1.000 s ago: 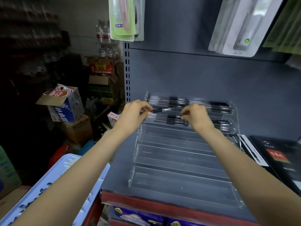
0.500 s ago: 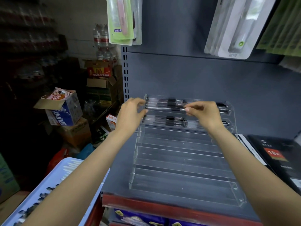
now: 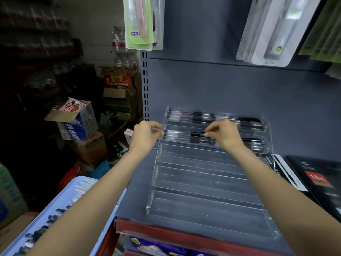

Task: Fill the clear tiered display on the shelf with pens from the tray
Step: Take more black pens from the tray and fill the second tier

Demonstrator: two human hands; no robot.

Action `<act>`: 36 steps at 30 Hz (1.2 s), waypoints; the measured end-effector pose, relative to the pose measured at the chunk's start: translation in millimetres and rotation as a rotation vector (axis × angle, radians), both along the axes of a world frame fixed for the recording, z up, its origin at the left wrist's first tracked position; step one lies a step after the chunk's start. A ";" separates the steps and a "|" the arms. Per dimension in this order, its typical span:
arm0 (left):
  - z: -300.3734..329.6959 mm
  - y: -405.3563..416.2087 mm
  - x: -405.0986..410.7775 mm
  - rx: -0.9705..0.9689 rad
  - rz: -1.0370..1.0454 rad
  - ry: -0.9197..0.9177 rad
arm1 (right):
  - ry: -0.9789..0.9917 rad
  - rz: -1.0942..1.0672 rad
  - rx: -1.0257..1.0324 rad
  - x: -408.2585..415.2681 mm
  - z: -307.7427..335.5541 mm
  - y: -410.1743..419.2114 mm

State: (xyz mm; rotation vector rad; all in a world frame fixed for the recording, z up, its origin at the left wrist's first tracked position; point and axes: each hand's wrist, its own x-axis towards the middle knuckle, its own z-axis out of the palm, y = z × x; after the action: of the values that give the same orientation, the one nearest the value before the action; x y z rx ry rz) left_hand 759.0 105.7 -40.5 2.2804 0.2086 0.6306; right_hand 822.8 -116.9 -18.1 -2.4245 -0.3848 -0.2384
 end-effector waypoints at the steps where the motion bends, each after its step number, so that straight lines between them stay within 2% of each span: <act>1: -0.1 -0.7 -0.5 -0.003 0.008 0.001 | 0.010 0.009 -0.022 -0.4 1.0 1.6; 8: -1.9 -3.1 -5.7 -0.010 0.034 -0.020 | 0.057 0.040 -0.029 -3.3 4.4 4.1; 13: 1.0 -4.1 -20.4 -0.058 -0.034 -0.048 | -0.041 0.093 0.087 -14.9 1.6 14.0; 16: -5.5 2.9 -38.9 -0.122 -0.086 -0.051 | -0.110 0.140 0.180 -32.0 0.3 32.3; 22: -37.2 56.3 -97.1 -0.145 -0.052 0.003 | -0.056 0.276 0.260 -90.0 -20.0 103.6; 27: -83.6 142.3 -147.9 -0.141 0.023 0.179 | 0.065 0.386 0.170 -144.4 -63.2 193.0; 31: -126.6 219.2 -186.6 -0.058 0.041 0.335 | 0.248 0.432 0.045 -179.4 -114.1 268.0; 36: -178.0 297.2 -219.5 0.024 -0.054 0.510 | 0.454 0.296 -0.089 -208.7 -189.0 336.9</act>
State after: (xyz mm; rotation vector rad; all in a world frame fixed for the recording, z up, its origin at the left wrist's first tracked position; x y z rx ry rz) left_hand 539.5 402.9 -218.5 2.4239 0.3818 0.0120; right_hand 614.1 219.9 -207.1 -2.3771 -0.5427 0.4585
